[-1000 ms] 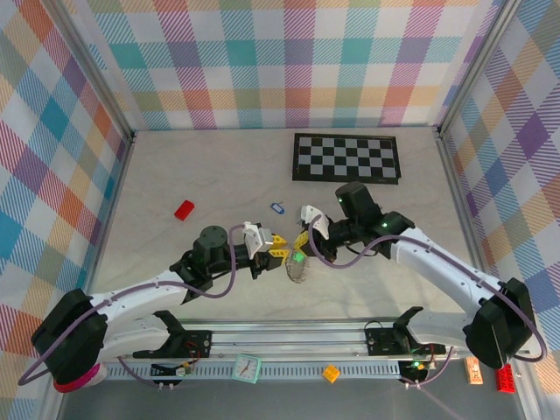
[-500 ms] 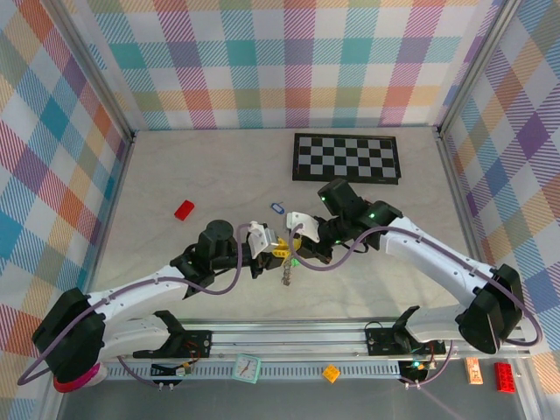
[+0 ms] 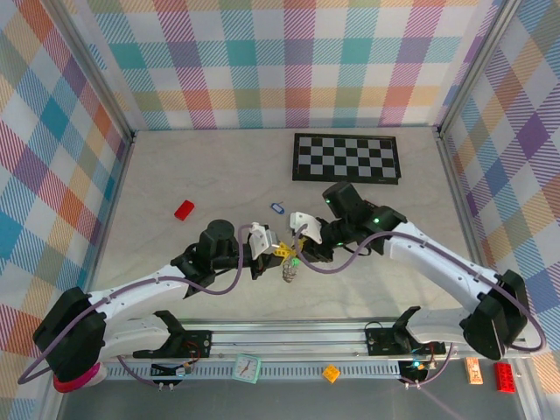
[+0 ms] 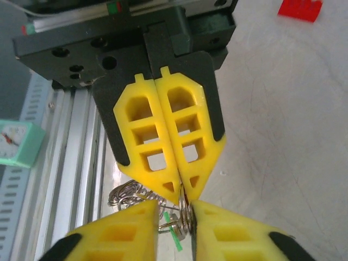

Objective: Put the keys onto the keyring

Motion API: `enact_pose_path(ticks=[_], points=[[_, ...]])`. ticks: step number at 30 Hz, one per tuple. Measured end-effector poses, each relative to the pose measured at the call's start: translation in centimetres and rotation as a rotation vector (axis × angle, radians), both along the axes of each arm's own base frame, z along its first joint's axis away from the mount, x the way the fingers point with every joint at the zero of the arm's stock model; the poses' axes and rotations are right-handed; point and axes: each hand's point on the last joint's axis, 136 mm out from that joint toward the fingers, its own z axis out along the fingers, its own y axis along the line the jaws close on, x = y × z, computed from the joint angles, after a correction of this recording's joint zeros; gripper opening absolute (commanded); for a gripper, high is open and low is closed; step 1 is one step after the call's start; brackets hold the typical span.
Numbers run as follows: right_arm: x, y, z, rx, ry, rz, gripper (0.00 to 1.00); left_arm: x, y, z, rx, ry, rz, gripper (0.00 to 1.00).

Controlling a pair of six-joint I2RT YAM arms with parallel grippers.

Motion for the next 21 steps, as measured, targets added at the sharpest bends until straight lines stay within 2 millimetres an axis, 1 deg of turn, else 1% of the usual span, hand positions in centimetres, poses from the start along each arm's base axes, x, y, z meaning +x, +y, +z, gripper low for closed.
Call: enact_pose_path(ticks=[4,11,21], points=[[0.4,-1.0,0.2,0.1,0.037,-0.063,0.27,-0.1,0.1,0.0,-0.046,0.014,0.011,0.0],[0.1,-0.7,-0.8,0.157,0.089,-0.083,0.27,-0.2,0.1,-0.5,-0.101,0.049,0.027,0.0],[0.7,-0.3,-0.3,0.191,0.07,-0.091,0.23,-0.1,0.1,0.4,-0.152,0.04,0.029,0.0]])
